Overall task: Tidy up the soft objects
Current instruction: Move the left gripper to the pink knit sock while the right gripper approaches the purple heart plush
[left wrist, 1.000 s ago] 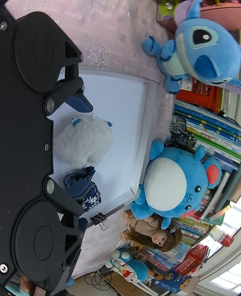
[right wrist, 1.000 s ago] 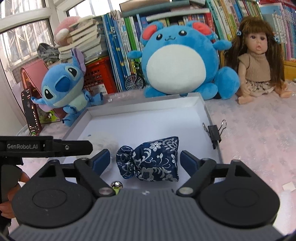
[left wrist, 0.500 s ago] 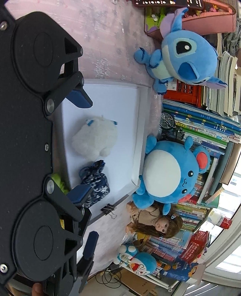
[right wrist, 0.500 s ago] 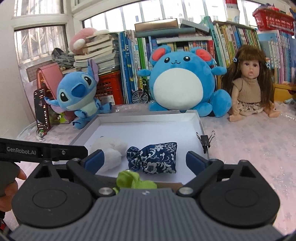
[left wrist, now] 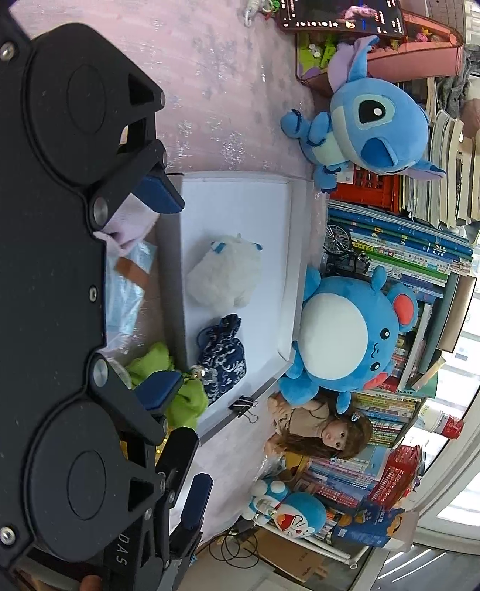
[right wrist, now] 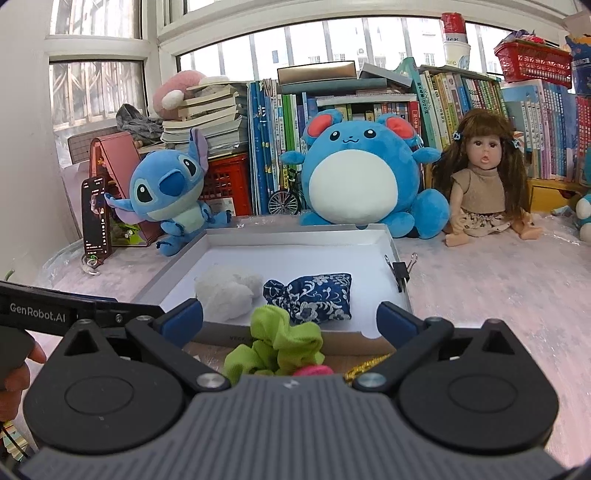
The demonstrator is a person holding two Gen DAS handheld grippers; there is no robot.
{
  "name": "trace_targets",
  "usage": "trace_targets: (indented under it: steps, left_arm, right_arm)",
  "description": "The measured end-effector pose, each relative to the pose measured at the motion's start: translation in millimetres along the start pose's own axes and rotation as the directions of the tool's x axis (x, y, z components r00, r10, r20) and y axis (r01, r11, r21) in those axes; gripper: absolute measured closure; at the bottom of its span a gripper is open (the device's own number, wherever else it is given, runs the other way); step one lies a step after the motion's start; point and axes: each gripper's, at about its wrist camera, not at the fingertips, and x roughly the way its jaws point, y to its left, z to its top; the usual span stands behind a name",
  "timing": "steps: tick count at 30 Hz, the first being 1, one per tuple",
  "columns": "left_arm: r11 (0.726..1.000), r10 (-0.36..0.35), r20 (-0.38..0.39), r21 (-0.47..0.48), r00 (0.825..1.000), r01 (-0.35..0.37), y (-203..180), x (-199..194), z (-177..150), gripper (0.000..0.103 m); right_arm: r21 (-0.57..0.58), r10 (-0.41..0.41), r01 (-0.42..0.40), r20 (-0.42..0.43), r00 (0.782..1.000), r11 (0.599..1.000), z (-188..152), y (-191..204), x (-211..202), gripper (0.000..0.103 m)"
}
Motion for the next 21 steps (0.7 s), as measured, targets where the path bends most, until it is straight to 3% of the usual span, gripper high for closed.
trace_targets:
  steps: [21]
  left_arm:
    - [0.995, 0.098, 0.064, 0.008, 0.993, -0.099, 16, -22, -42, 0.010]
  right_arm:
    - [-0.119, -0.027, 0.032, 0.040, 0.999, 0.992, -32, 24, -30, 0.000]
